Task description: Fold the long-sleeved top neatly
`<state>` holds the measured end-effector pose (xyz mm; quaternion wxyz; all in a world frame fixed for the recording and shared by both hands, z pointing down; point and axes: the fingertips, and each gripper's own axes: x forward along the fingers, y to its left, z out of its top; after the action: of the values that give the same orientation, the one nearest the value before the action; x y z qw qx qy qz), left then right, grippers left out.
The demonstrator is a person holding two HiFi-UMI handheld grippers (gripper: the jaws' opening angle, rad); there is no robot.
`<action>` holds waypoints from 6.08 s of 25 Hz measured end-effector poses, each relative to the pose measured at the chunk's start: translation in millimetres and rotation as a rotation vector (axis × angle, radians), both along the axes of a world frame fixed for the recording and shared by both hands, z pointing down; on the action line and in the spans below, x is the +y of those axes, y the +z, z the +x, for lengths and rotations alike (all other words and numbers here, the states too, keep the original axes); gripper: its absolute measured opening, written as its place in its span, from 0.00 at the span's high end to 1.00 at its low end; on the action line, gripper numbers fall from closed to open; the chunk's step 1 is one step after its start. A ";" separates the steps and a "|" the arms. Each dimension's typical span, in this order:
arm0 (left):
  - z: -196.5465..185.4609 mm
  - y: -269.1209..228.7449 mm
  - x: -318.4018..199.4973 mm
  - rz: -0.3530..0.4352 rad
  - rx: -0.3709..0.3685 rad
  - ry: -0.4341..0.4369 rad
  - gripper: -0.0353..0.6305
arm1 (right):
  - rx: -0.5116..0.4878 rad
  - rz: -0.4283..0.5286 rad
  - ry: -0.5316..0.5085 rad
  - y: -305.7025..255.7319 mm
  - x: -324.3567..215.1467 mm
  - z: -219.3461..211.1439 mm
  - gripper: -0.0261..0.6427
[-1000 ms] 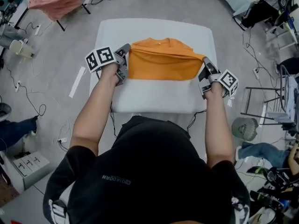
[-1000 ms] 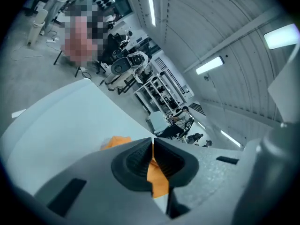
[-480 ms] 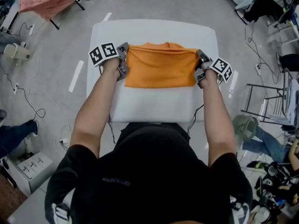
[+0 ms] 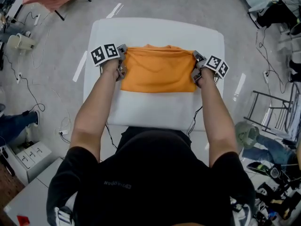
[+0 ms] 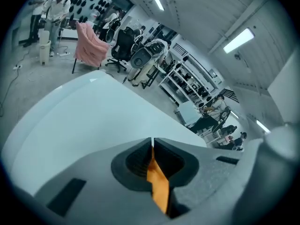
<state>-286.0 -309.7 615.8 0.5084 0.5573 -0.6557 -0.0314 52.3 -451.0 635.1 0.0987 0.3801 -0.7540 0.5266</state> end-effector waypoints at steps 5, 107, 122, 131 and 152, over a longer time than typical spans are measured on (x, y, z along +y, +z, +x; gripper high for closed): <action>-12.3 -6.8 7.9 0.007 -0.083 0.006 0.84 | 0.078 0.084 -0.093 -9.1 3.1 -7.8 0.74; 16.6 0.8 281.7 -0.092 -0.353 0.455 0.94 | 0.179 0.140 -0.339 -35.0 192.2 -212.9 0.62; 76.4 -22.7 239.5 0.025 -0.368 0.586 0.94 | 0.104 0.445 -0.332 -117.9 248.3 -111.8 0.85; 121.8 -71.1 240.5 0.131 -0.401 0.537 0.94 | 0.199 0.652 -0.408 -147.9 287.6 -50.5 0.96; 174.2 -90.0 269.9 0.141 -0.442 0.454 0.94 | 0.190 0.600 -0.399 -129.7 323.8 27.5 0.96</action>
<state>-111.8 -39.8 525.8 0.3079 0.7164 -0.6055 0.1592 79.7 -127.2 505.4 0.1531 0.2852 -0.9215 0.2148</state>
